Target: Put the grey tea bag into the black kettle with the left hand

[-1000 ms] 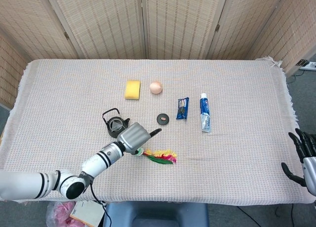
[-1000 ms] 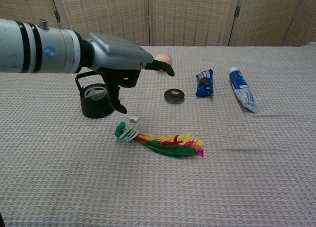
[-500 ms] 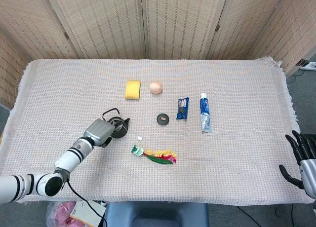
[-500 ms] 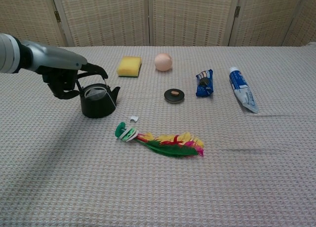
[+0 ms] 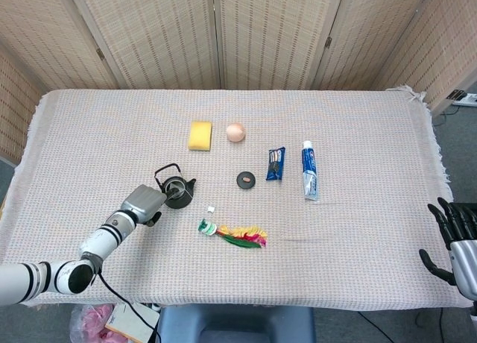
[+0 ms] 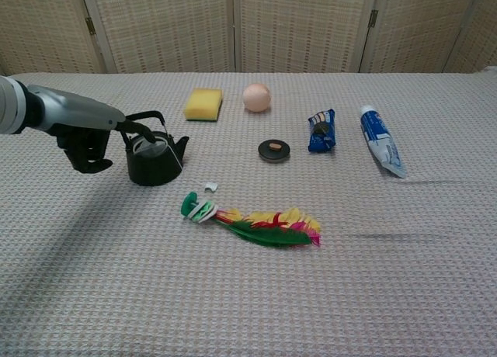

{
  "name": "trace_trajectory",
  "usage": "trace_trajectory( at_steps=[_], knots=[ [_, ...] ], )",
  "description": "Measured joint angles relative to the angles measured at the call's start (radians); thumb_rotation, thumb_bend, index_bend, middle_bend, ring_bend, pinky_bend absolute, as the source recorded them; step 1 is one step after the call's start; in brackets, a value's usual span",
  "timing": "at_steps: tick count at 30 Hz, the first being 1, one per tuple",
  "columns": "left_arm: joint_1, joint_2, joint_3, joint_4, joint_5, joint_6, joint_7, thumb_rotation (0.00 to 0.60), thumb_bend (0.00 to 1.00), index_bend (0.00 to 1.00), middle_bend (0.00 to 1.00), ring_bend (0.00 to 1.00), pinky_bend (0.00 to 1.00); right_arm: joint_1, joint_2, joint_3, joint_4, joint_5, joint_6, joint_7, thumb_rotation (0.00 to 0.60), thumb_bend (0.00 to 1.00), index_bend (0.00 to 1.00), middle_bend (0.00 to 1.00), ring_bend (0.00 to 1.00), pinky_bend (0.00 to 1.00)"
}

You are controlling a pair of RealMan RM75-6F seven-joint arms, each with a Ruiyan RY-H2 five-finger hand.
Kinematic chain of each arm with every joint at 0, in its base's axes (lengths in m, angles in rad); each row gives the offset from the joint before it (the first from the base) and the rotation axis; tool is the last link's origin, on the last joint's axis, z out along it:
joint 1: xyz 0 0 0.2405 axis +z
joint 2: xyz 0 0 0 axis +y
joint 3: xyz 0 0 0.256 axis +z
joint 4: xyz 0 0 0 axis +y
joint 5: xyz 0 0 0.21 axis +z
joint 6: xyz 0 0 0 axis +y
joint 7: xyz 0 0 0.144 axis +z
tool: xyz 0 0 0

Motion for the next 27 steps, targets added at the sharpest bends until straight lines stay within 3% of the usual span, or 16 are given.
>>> trace_trajectory(
  at_steps=[27],
  knots=[
    [-0.005, -0.086, 0.019, 0.168, 0.048, -0.102, -0.082, 0.6, 0.61, 0.02, 1.0, 1.0, 1.0, 0.009, -0.014, 0.011, -0.003, 0.027, -0.021, -0.029, 0.6, 0.26, 0.0, 0.0, 0.0, 0.0]
  ],
)
